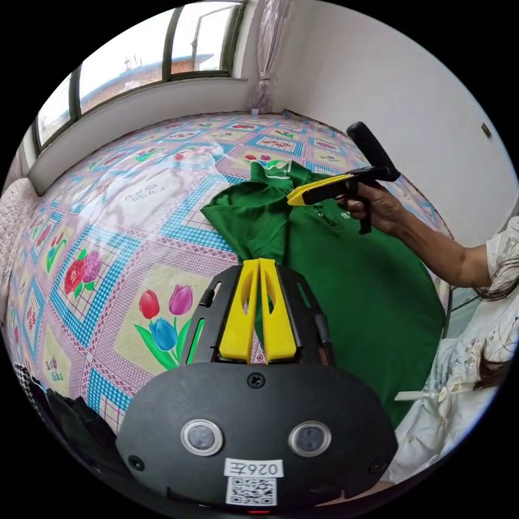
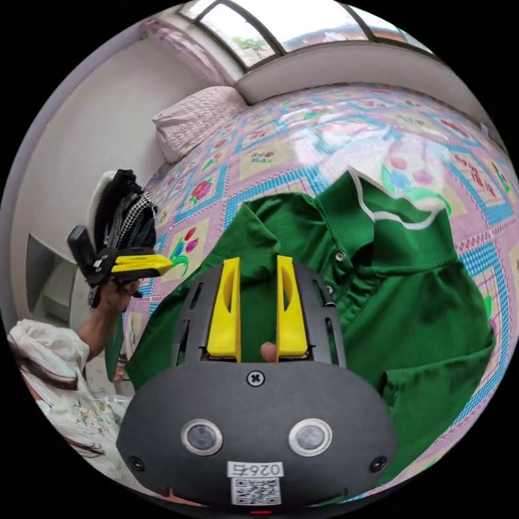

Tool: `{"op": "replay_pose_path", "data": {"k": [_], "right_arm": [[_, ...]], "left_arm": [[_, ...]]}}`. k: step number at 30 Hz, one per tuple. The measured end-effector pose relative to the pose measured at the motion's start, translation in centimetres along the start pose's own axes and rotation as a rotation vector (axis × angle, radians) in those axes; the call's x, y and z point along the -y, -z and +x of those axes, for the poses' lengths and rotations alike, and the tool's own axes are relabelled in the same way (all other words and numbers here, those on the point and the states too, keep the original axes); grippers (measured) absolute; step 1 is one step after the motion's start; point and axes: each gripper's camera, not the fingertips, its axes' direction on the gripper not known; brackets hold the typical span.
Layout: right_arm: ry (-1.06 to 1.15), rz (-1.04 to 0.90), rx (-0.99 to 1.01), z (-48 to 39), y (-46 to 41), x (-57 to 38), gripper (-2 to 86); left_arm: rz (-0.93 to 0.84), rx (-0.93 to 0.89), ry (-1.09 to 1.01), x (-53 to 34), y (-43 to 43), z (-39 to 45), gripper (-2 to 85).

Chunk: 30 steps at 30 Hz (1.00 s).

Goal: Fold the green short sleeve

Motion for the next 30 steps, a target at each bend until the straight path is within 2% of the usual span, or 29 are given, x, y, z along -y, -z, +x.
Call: {"op": "replay_pose_path", "data": {"k": [5, 10, 13, 16, 17, 25, 30], "right_arm": [[0.193, -0.059, 0.035, -5.7, -3.5, 0.7, 6.3], [0.324, -0.129, -0.06, -11.3, -7.8, -0.3, 7.6], [0.361, -0.121, -0.133, -14.0, -9.6, -0.9, 8.3], [0.369, -0.242, -0.216, -15.4, -12.3, -0.8, 1.7], [0.374, -0.26, -0.241, -15.8, -12.4, -1.3, 0.3], [0.327, -0.284, -0.199, -17.1, -6.4, -9.1, 0.9], [0.211, -0.144, -0.134, -16.4, -1.4, -8.3, 4.7]], "left_arm": [[-0.071, -0.026, 0.07, 2.2, -3.2, -3.6, -1.0], [-0.015, -0.079, 0.137, 4.5, -3.9, -7.1, -1.0], [-0.029, -0.137, 0.091, 6.3, -5.7, -8.2, -1.0], [-0.198, -0.05, 0.042, 7.8, -9.0, -8.9, -1.0], [-0.191, -0.047, 0.015, 7.9, -9.2, -9.2, -1.0], [-0.173, -0.02, 0.052, 5.9, -8.5, -11.9, -1.0], [-0.093, -0.024, 0.046, 3.6, -6.9, -10.7, -1.0]]}}
